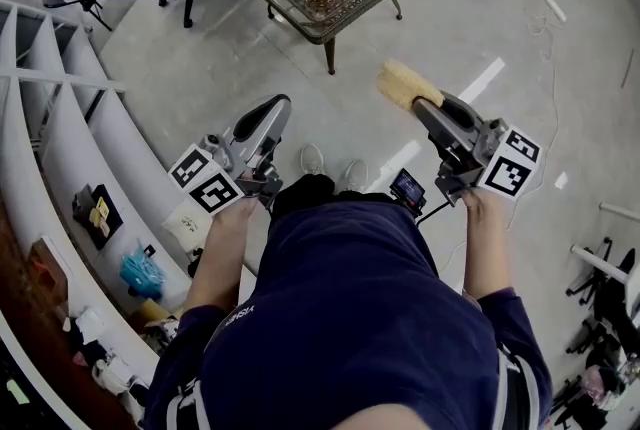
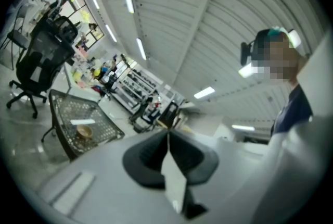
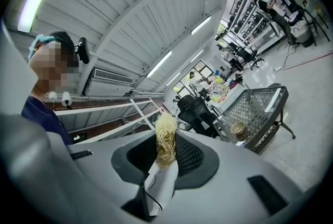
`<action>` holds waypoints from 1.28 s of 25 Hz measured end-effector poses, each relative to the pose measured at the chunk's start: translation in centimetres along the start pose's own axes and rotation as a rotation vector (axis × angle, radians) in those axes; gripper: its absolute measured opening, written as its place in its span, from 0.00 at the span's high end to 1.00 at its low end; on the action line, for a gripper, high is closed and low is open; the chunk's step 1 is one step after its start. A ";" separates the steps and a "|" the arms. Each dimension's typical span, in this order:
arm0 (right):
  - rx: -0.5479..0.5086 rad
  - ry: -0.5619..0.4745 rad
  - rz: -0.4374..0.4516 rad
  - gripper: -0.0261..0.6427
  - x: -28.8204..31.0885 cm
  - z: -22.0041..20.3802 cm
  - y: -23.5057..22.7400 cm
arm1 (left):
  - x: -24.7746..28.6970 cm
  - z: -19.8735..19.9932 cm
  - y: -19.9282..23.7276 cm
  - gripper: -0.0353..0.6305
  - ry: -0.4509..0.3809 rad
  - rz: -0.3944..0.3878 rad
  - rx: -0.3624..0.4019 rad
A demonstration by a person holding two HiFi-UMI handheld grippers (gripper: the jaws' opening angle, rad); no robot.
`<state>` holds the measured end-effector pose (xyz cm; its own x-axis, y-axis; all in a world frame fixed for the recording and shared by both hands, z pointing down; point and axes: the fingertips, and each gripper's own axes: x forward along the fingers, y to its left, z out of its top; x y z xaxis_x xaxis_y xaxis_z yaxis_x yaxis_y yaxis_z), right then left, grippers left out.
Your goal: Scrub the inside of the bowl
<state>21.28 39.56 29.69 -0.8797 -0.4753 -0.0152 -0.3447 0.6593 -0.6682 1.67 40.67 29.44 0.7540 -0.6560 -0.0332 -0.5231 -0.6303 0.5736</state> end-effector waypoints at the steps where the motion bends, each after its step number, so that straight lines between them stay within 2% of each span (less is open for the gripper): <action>1: 0.001 0.005 0.001 0.84 0.2 0.0 -0.1 | 0.0 -0.1 0.2 0.93 -0.001 0.002 -0.006; 10: 0.016 0.034 -0.014 0.84 2.9 0.6 -2.1 | 0.9 0.8 3.5 0.93 0.001 0.005 -0.035; 32: 0.041 0.100 -0.070 0.84 17.7 4.4 -9.4 | 5.7 8.8 19.8 0.93 0.033 -0.036 -0.088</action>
<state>10.36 22.39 32.42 -0.8831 -0.4573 0.1052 -0.3941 0.6012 -0.6951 -7.89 20.84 33.37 0.7849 -0.6189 -0.0291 -0.4597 -0.6132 0.6423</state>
